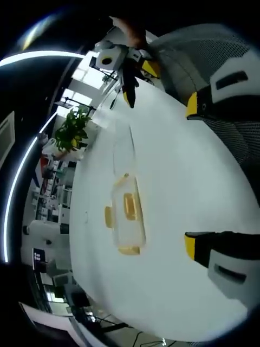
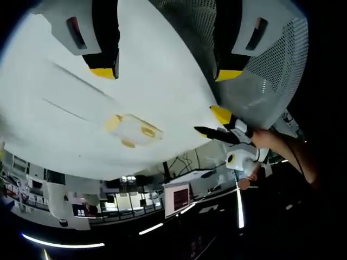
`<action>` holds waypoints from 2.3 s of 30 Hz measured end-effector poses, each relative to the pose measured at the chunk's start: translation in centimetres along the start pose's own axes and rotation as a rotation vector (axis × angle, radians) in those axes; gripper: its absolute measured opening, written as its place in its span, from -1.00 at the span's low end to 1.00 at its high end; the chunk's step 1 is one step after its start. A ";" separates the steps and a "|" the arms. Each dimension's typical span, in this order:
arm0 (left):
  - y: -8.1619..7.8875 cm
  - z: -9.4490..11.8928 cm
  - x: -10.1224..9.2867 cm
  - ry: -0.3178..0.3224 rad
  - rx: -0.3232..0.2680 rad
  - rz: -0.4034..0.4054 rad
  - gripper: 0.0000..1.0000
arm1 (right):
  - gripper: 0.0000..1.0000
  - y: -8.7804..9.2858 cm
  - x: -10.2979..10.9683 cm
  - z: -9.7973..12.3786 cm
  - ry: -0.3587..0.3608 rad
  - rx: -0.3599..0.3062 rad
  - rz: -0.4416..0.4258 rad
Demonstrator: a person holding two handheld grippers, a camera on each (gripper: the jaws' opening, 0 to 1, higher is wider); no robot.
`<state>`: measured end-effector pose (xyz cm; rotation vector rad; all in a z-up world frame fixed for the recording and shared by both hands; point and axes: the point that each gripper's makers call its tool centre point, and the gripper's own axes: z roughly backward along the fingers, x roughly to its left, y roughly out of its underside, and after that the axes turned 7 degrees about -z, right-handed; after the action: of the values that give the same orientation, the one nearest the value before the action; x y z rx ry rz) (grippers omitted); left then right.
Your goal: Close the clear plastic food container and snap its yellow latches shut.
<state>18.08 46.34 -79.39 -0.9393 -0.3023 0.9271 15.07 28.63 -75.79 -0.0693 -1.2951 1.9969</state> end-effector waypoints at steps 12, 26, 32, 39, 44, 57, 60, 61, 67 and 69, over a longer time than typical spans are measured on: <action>0.1 -0.1 0.2 -0.007 0.002 0.037 0.97 | 0.38 0.4 -0.1 -0.1 0.001 0.019 -0.004; 0.7 -0.1 -0.4 0.018 0.048 0.017 0.87 | 0.62 1.0 0.3 -0.6 -0.012 0.036 -0.021; 1.9 -0.1 -1.0 0.043 0.118 -0.032 0.70 | 0.69 1.1 0.3 -0.9 0.011 0.045 0.020; 2.5 -0.4 -1.4 0.036 0.170 -0.135 0.75 | 0.68 2.3 -1.7 -0.5 0.097 0.092 0.030; 2.0 -0.3 -1.2 0.044 0.131 -0.065 0.76 | 0.64 2.0 -2.3 -0.4 0.124 0.078 0.022; 1.1 0.2 -1.3 0.108 0.119 -0.091 0.69 | 0.46 -1.0 -0.4 -0.9 0.097 0.069 0.121; 0.2 0.1 -2.2 0.189 0.093 -0.069 0.60 | 0.43 -3.7 -0.4 -2.1 0.104 0.001 0.077; 0.0 0.0 -2.4 0.200 0.086 -0.066 0.57 | 0.36 -4.4 -0.2 -2.4 0.094 -0.027 0.067; -2.2 -0.4 -1.8 0.215 0.037 -0.119 0.58 | 0.36 -5.2 -0.6 -4.0 0.096 -0.029 0.013; -2.7 -0.7 -1.1 0.213 0.035 -0.129 0.58 | 0.36 -5.2 -1.0 -4.1 0.111 -0.020 0.006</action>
<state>19.35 44.43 -77.46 -0.9658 -0.1629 0.7051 20.38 32.25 -73.97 -0.1913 -1.2457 1.9563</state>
